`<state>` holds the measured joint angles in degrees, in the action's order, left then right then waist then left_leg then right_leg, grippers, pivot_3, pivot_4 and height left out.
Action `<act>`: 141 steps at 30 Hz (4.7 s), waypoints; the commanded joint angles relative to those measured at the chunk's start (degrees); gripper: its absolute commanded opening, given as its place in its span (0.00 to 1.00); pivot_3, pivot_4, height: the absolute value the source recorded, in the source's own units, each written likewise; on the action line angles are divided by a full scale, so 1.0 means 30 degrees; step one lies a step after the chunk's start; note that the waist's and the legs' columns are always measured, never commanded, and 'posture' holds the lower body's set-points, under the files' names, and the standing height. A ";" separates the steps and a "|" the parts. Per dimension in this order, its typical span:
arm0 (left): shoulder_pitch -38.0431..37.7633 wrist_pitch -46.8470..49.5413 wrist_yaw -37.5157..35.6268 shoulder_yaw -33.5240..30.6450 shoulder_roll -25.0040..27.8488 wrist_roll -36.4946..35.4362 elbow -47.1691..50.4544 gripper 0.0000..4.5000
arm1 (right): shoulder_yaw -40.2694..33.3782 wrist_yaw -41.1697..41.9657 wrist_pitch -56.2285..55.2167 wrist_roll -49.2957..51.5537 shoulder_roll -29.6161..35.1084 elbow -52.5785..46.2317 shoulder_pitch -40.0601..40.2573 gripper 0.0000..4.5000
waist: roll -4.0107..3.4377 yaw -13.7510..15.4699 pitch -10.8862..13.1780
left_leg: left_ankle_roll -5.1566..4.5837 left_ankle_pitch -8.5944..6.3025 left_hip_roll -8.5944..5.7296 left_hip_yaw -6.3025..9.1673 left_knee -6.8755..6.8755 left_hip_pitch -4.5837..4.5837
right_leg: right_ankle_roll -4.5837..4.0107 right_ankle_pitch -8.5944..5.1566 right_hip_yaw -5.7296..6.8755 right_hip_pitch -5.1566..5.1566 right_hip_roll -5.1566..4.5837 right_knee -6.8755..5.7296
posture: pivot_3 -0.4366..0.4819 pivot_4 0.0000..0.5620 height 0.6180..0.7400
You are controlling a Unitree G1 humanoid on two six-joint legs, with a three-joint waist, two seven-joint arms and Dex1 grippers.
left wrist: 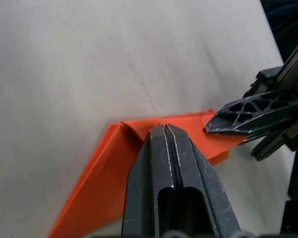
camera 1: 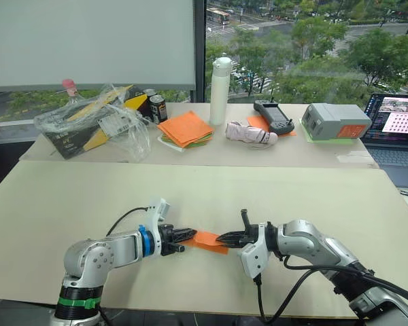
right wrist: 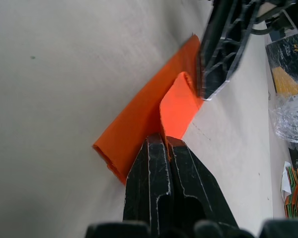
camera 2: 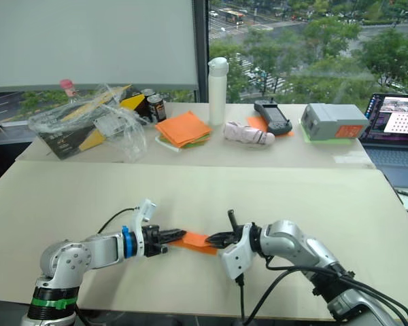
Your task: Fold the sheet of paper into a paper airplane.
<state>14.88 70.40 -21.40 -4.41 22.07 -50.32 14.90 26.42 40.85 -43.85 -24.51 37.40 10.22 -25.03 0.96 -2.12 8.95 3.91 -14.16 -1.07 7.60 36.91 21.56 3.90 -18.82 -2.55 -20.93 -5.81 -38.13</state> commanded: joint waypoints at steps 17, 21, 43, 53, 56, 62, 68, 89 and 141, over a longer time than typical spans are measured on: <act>-0.0065 -0.1640 -0.1300 0.1592 0.0247 0.2235 -0.1225 0.00 | -0.0232 0.5622 0.6857 0.8507 0.0734 -0.4636 0.2387 0.33 | -0.0001 0.0001 0.0001 | -0.0149 -0.0085 0.0002 0.0010 -0.0005 -0.0162 | 0.0000 -0.0001 0.0013 0.0212 -0.0003 0.0041 | 0.48 0.27 1.00; -0.0052 -0.1618 -0.1370 0.1605 0.0242 0.2303 -0.1238 0.00 | -0.0968 0.6934 1.2795 1.1859 0.0886 -0.6772 0.2768 0.33 | 0.0000 -0.0001 0.0001 | -0.0160 -0.0092 0.0003 0.0015 -0.0005 -0.0164 | 0.0000 -0.0001 0.0014 0.0211 0.0000 0.0037 | 0.48 0.27 1.00; -0.0226 -0.1288 -0.1207 0.1406 0.0122 0.2182 -0.0738 0.00 | -0.1601 0.2804 2.2803 1.2309 -0.2292 -0.7825 0.2554 0.01 | 0.0000 0.0005 0.0001 | -0.0199 -0.0114 -0.0001 0.0018 -0.0008 -0.0146 | 0.0004 -0.0002 0.0017 0.0176 0.0002 0.0043 | 0.48 0.27 1.00; 0.0154 -0.1062 -0.0938 0.1424 -0.0332 0.1975 -0.0490 0.00 | -0.1569 0.2498 2.3931 1.1138 -0.1836 -0.7220 0.3166 0.01 | 0.0000 0.0008 0.0000 | -0.0200 -0.0114 0.0000 0.0019 -0.0008 -0.0152 | 0.0003 -0.0002 0.0018 0.0182 0.0003 0.0041 | 0.48 0.27 1.00; 0.0532 -0.0948 -0.0736 0.1486 -0.0815 0.1859 -0.0262 0.00 | -0.1527 0.2483 2.4252 1.1119 -0.1763 -0.7292 0.3269 0.01 | 0.0001 0.0118 0.0000 | -0.0200 -0.0114 -0.0003 0.0019 -0.0004 -0.0152 | 0.0004 -0.0002 0.0021 0.0194 0.0001 0.0046 | 0.48 0.27 1.00; 0.0906 -0.0578 -0.0379 0.1516 -0.1586 0.1728 -0.0065 0.00 | -0.1648 0.2381 2.4519 1.1277 -0.1924 -0.7493 0.3240 0.01 | 0.0002 0.0201 0.0001 | -0.0199 -0.0114 -0.0003 0.0017 -0.0004 -0.0152 | 0.0004 -0.0002 0.0019 0.0194 0.0001 0.0045 | 0.48 0.27 1.00; 0.0537 -0.0932 -0.0738 0.1911 -0.1179 0.2468 -0.0780 0.00 | -0.2029 0.1809 2.5151 1.1647 -0.2679 -0.7813 0.2923 0.01 | 0.0001 0.0184 0.0001 | -0.0199 -0.0114 -0.0002 0.0018 -0.0006 -0.0153 | 0.0004 -0.0002 0.0021 0.0191 0.0004 0.0045 | 0.48 0.27 1.00; -0.0061 -0.1417 -0.1196 0.1992 -0.0579 0.3060 -0.1043 0.00 | -0.1379 0.1104 2.6915 1.0696 -0.2938 -0.6549 0.2964 0.01 | 0.0003 -0.0040 -0.0011 | -0.0200 -0.0115 0.0003 0.0023 -0.0013 -0.0164 | 0.0004 -0.0003 0.0020 0.0194 0.0010 0.0041 | 0.48 0.27 1.00; -0.0014 -0.1256 -0.1198 0.1793 -0.0525 0.2939 -0.0933 0.00 | -0.4512 0.0933 2.7907 1.5785 -0.3856 -0.8669 0.3595 0.01 | 0.0024 0.0351 -0.0095 | -0.0220 -0.0126 0.0003 0.0019 -0.0026 -0.0155 | 0.0006 -0.0004 0.0021 0.0191 0.0012 0.0073 | 0.48 0.27 1.00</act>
<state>15.51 65.33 -26.51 1.05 20.02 -42.89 12.84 12.87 43.53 41.58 23.20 25.87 -15.24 -14.38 1.03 -1.07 8.67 3.25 -14.54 -1.06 7.66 36.83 21.09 3.92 -18.83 -2.49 -20.36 -5.78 -37.91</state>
